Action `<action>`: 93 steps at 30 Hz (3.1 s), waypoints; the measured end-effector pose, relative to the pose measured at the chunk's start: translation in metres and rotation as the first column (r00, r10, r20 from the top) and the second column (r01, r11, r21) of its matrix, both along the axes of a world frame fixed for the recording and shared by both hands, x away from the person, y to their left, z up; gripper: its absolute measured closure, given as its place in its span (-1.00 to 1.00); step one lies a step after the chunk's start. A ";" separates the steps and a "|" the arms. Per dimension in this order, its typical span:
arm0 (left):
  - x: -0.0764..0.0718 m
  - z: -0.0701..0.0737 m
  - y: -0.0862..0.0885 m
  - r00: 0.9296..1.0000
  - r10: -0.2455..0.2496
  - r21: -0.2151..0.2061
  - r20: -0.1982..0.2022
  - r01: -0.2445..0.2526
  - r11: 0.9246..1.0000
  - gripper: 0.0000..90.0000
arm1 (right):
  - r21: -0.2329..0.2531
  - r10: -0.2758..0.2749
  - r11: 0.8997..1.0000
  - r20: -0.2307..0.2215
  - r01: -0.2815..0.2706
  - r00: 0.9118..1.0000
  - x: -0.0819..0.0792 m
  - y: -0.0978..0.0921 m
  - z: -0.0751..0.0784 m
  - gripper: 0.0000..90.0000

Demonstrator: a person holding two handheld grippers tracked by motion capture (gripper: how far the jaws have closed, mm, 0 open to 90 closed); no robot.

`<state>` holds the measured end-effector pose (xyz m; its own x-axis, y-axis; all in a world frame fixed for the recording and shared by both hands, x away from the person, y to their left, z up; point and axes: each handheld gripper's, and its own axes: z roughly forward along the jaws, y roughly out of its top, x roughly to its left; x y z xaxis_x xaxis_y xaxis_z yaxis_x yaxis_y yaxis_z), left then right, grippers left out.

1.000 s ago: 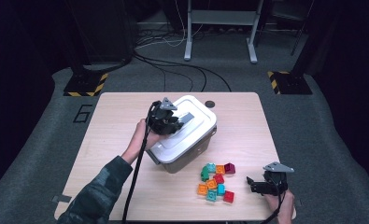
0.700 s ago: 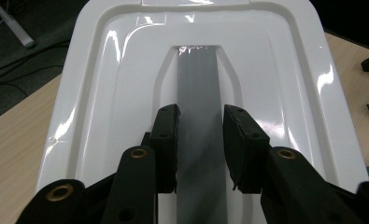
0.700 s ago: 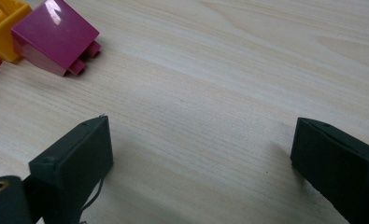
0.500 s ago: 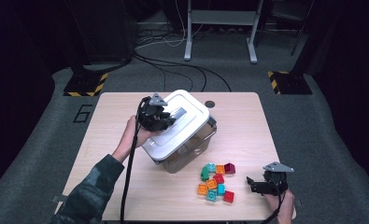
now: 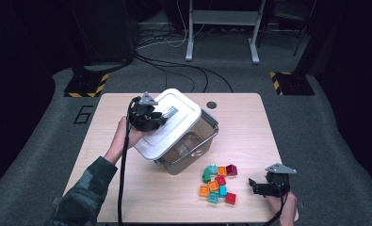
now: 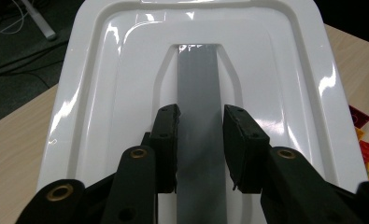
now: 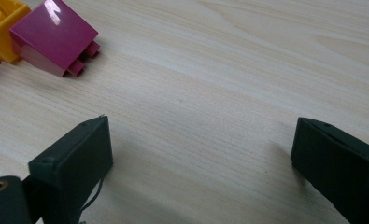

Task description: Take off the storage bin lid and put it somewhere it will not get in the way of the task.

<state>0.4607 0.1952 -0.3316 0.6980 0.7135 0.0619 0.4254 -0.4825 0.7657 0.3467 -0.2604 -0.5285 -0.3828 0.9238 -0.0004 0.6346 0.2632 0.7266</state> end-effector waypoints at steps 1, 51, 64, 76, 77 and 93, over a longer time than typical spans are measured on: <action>0.000 0.000 0.003 1.000 0.003 0.000 -0.001 -0.003 1.000 0.48 | -0.002 0.005 1.000 -0.001 -0.005 1.000 0.000 0.000 0.000 -0.90; 0.002 -0.040 0.145 0.945 0.323 -0.037 -0.061 -0.325 0.945 0.48 | -0.005 0.002 1.000 -0.016 -0.002 1.000 0.001 0.001 -0.001 -1.00; 0.010 -0.081 0.159 0.904 0.406 -0.008 -0.131 -0.411 0.912 0.48 | -0.008 -0.006 1.000 -0.014 0.006 1.000 0.001 0.001 -0.001 -1.00; 0.019 -0.124 0.174 0.860 0.463 0.029 -0.216 -0.468 0.883 0.48 | -0.007 -0.009 1.000 -0.015 0.009 1.000 0.001 0.000 0.000 -1.00; 0.019 -0.127 0.175 0.857 0.465 0.033 -0.221 -0.470 0.882 0.48 | -0.007 -0.009 1.000 -0.015 0.009 1.000 0.001 0.000 0.000 -1.00; 0.025 -0.161 0.172 0.832 0.484 0.050 -0.270 -0.490 0.870 0.48 | -0.006 -0.013 1.000 -0.015 0.013 1.000 0.001 0.000 0.000 -1.00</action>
<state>0.4860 0.3674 -0.4926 0.2476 0.9643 -0.0934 0.7890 -0.1448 0.5971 0.3479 -0.2600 -0.5290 -0.3708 0.9287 0.0000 0.6490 0.2591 0.7153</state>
